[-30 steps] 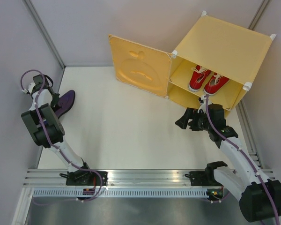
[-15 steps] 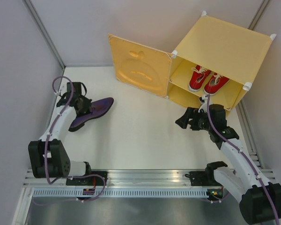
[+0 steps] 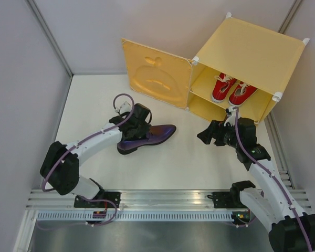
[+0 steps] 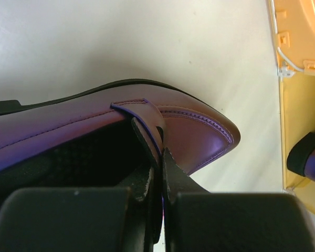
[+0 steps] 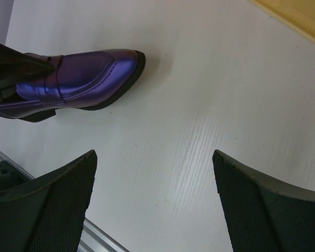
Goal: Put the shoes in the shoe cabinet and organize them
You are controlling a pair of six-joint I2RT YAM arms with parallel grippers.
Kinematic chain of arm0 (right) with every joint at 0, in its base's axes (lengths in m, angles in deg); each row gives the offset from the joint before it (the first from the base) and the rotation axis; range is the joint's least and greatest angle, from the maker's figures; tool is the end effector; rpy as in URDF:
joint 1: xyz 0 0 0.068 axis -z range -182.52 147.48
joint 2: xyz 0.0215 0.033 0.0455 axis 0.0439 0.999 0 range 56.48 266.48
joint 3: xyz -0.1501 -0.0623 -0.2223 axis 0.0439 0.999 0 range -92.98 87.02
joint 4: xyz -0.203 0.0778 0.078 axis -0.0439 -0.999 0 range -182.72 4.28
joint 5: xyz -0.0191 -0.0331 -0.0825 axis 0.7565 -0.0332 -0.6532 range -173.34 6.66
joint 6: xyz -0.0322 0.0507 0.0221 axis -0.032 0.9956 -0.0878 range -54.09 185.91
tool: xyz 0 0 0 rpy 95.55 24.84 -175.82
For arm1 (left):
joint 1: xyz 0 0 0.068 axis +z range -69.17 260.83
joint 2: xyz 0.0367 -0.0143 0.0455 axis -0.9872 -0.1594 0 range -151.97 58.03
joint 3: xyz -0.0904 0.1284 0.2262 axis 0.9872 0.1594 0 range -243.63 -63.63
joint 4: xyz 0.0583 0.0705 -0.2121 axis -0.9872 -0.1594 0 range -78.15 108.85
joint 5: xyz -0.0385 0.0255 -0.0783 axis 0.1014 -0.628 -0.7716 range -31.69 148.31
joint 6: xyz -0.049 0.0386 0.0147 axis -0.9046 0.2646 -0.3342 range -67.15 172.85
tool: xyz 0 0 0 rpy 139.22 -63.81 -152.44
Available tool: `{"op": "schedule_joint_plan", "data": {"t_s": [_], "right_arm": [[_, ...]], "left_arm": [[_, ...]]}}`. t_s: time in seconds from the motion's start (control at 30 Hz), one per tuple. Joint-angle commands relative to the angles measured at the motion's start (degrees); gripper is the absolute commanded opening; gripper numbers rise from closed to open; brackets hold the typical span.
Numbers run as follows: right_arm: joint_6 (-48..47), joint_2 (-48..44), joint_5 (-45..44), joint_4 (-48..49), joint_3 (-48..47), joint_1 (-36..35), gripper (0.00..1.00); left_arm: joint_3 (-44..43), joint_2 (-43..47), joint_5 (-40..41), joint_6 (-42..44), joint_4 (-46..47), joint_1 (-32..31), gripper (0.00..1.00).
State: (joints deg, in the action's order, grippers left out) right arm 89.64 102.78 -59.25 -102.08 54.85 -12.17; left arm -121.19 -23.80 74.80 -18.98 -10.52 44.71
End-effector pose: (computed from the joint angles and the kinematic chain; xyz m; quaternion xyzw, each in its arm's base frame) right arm 0.1533 0.0466 0.2522 0.0012 0.8553 0.3130 0.4129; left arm 0.2282 -0.1491 0.2470 -0.3310 0.8812 -0.1696 0.2919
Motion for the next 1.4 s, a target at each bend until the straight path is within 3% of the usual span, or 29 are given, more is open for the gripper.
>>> {"op": "schedule_joint_plan", "data": {"t_s": [0.0,0.2,0.37,0.5,0.67,0.7,0.87,1.1,1.27,1.37], "right_arm": [[-0.6,-1.0,-0.2,0.8,0.0,-0.4,0.93],[-0.8,-1.6,-0.6,0.2,0.6,-0.4,0.93],[-1.0,-1.9,-1.4,-0.4,0.6,-0.4,0.93],[-1.1,-1.7,-1.9,-0.5,0.5,-0.4,0.93],[-1.0,-0.7,-2.1,-0.7,0.2,-0.4,0.93],[-1.0,-0.6,-2.2,-0.8,-0.3,-0.4,0.93],[-1.0,-0.5,-4.1,-1.2,-1.8,-1.4,0.93],[0.0,4.2,-10.6,-0.8,-6.4,-8.6,0.92],[1.8,10.8,-17.2,1.1,-10.7,-18.3,0.91],[2.0,15.8,-20.5,1.4,-15.0,-23.1,0.90]], "left_arm": [[-6.5,-4.9,7.9,-9.9,4.6,-4.3,0.02],[-14.1,-12.7,15.8,-16.9,5.3,-8.7,0.03],[-19.8,-19.9,12.6,-14.4,5.5,-8.8,0.15],[-19.0,-21.7,7.1,-10.9,7.0,-8.8,0.36],[-16.1,-18.6,2.7,-6.5,8.9,-9.1,0.56],[-14.9,-17.3,1.5,-4.7,9.2,-9.1,0.67],[-12.5,-9.2,0.6,4.8,9.3,-9.0,0.95],[-14.9,0.3,-2.8,22.7,3.0,-4.2,1.00],[-14.5,4.6,-13.1,30.0,-3.3,10.2,0.99],[-13.6,7.0,-14.2,33.9,-5.7,17.8,0.99]]}}
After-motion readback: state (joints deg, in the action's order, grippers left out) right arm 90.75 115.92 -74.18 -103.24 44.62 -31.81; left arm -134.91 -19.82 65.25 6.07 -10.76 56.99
